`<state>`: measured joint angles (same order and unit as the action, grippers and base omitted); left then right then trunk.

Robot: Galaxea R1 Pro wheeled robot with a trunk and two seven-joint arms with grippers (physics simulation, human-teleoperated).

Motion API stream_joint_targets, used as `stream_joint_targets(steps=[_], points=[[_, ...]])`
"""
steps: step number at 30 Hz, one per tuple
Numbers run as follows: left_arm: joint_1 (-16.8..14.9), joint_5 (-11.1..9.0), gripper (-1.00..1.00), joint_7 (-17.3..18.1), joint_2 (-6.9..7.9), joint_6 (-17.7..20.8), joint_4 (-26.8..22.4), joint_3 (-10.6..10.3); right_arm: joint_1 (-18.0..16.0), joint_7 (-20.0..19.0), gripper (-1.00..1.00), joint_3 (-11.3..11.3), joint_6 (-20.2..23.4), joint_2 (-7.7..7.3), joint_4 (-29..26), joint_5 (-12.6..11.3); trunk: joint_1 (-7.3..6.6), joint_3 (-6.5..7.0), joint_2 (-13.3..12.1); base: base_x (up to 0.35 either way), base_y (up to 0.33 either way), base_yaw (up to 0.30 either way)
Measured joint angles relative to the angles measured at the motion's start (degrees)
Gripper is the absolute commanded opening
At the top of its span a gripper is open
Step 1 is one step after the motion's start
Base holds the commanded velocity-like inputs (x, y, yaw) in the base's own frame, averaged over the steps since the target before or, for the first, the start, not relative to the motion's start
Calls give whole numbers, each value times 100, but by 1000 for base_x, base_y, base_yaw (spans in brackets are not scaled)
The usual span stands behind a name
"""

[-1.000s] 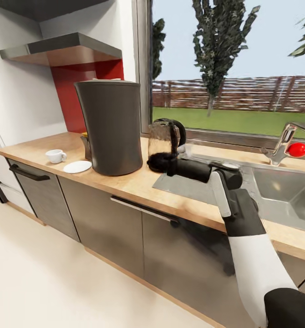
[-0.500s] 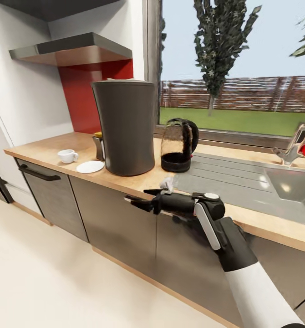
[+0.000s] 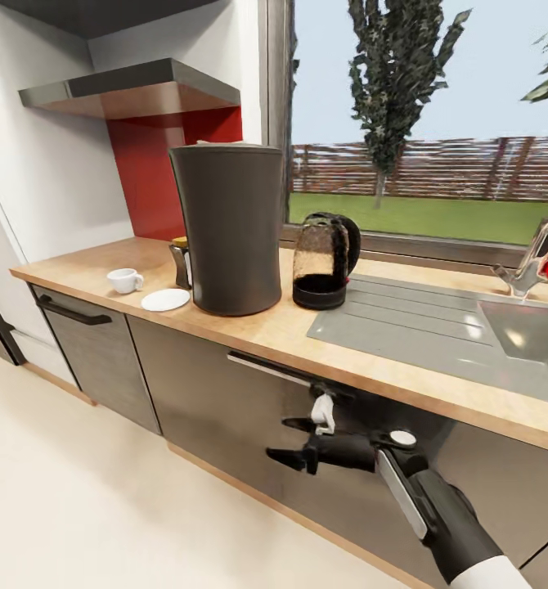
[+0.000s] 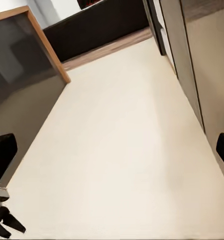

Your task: Set up a coffee station on the kitchen countertop: keep the coffee maker on the countertop, move the bottle of coffee from the kitchen shelf to the counter next to the coffee maker, place a paper coffee filter on top of the coffee maker, put the saucer next to the coffee maker with the coffee cup on the saucer, and place the electric kettle next to the coffee maker.

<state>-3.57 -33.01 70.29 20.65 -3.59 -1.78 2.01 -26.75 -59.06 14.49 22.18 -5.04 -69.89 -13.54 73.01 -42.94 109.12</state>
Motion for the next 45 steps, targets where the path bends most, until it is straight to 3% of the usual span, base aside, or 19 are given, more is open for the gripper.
stream_joint_targets(steps=[6, 11, 13, 16, 20, 23, 25, 30, 31, 34, 35, 45], points=[[0, 0, 100, -3, -3, 1, -1, 1, 523, -110, 100, -6, -889, -221, 951, 131, 0, 0, 0, 0, 0, 0], [0, 1, 100, -8, -14, 6, -1, -6, 635, -208, 100, -17, -1556, -379, 1972, 188, 0, 0, 0, 0, 0, 0], [0, -2, 100, -9, -21, 8, -6, 18, 652, -312, 100, -30, -1961, -565, 2686, 186, 0, 0, 0, 0, 0, 0], [0, -22, 100, -10, -20, 10, -9, 236, 657, -382, 100, -45, -2218, -737, 3254, 173, 0, 0, 0, 0, 0, 0], [1, -24, 100, -1, -14, 15, -16, 732, 665, -414, 100, -71, -2449, -984, 4071, 140, 0, 0, 0, 0, 0, 0], [0, -24, 100, 3, -11, 16, -18, 841, 665, -417, 100, -75, -2611, -1091, 4412, 107, 0, 0, 0, 0, 0, 0], [1, -23, 100, 7, -10, 16, -19, 916, 668, -417, 100, -75, -2782, -1158, 4937, 87, 0, 0, 0, 0, 0, 0], [0, -23, 100, 15, -14, 8, -20, 975, 665, -386, 100, -72, -3086, -1199, 5801, 104, 0, 0, 0, 0, 0, 0], [1, -22, 100, 18, -18, 5, -21, 999, 668, -376, 100, -52, -3408, -1300, 6407, 111, 0, 0, 0, 0, 0, 0], [0, -23, 100, 17, -23, 7, -16, 997, 668, -368, 100, -67, -3768, -1434, 6906, 104, 0, 0, 0, 0, 0, 0], [2, -18, 100, 2, -27, 10, -5, 1006, 843, -349, 100, -62, -4011, -1607, 7215, 104, 0, 0, 0, 0, 0, 0], [1, -17, 100, -9, -26, 14, -3, 1006, 1028, -307, 100, -74, -4034, -1632, 7267, 100, -1, 0, 0, 20, 12, 0]])
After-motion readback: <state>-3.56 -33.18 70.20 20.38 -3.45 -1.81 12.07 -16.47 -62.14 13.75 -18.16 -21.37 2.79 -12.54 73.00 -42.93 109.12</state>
